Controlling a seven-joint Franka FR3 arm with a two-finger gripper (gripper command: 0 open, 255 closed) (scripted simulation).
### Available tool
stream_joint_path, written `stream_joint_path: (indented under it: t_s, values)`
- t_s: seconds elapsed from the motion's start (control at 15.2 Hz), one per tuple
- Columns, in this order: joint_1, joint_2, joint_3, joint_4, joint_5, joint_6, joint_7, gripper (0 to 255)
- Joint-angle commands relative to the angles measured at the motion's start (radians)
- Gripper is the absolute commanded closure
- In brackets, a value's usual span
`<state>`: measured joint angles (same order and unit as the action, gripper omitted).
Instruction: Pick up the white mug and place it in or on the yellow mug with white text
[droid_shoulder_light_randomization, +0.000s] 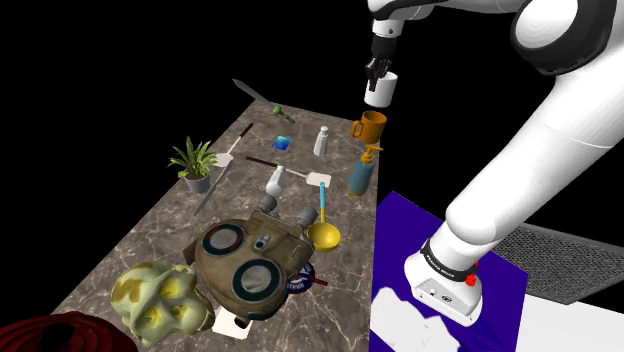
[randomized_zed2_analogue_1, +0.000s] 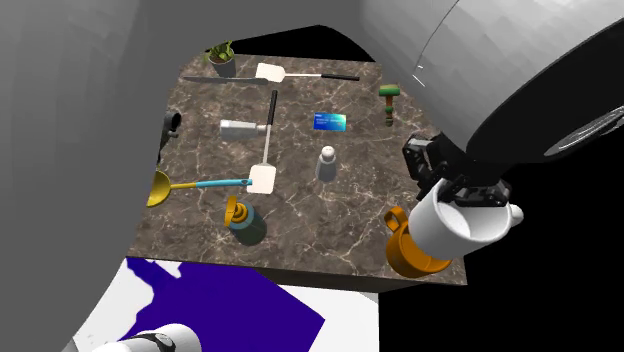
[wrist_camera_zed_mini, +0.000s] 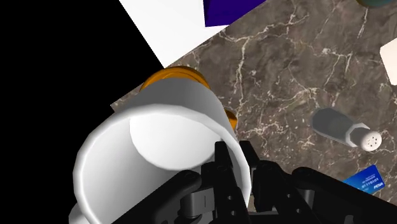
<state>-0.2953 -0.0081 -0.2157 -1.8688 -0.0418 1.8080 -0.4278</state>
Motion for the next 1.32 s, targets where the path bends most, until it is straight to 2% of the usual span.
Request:
stream_joint_path:
  t_s: [0.0,0.59,1.12,1.19,1.25]
  values:
    - [0.000,0.003,0.000,-0.023,0.000,0.026,0.000,255]
    - [-0.002,0.029,-0.002,-0.120,0.004,0.149,0.000,255]
    - [-0.002,0.029,-0.002,-0.120,0.004,0.149,0.000,255]
    - [-0.002,0.027,-0.001,-0.123,0.004,0.150,0.001,0]
    - [-0.002,0.028,-0.002,-0.121,0.004,0.149,0.000,0]
